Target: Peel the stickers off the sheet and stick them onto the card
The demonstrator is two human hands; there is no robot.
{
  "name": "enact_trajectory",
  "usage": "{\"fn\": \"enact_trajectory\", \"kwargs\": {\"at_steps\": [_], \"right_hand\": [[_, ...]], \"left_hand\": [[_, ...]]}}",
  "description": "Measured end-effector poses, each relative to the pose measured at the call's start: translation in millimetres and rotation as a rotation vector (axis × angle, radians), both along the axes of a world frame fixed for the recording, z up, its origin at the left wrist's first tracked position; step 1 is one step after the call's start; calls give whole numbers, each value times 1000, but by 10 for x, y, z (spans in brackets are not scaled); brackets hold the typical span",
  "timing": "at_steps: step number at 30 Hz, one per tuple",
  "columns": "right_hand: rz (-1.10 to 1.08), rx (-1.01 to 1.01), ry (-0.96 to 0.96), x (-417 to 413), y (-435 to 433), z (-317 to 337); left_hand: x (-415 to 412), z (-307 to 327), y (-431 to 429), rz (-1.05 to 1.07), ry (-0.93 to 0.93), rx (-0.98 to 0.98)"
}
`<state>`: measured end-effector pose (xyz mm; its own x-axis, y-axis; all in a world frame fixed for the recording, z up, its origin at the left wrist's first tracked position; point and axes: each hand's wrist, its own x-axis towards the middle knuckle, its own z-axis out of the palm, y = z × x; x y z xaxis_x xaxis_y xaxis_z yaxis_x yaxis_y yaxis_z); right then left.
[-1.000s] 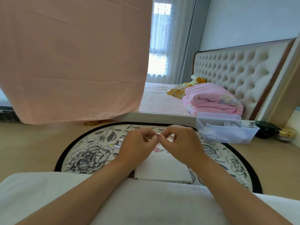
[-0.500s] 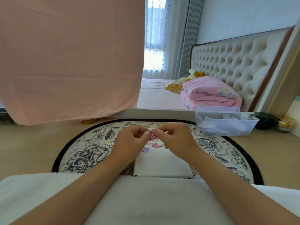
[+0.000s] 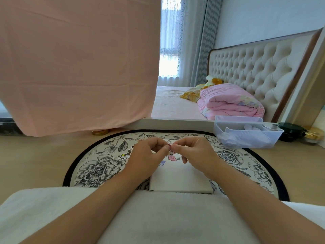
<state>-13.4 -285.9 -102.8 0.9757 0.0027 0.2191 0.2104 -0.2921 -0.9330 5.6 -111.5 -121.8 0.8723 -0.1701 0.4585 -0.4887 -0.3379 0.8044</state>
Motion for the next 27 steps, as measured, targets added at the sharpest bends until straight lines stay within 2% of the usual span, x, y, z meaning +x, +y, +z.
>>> {"fn": "enact_trajectory", "kwargs": {"at_steps": [8,27], "right_hand": [[88,-40,72,3,-66,85],[-81,-401,-283,34,43,-25]], "left_hand": [[-18,39,22,-11,48,-44],[-37,38,-9,-18,105,-95]]}}
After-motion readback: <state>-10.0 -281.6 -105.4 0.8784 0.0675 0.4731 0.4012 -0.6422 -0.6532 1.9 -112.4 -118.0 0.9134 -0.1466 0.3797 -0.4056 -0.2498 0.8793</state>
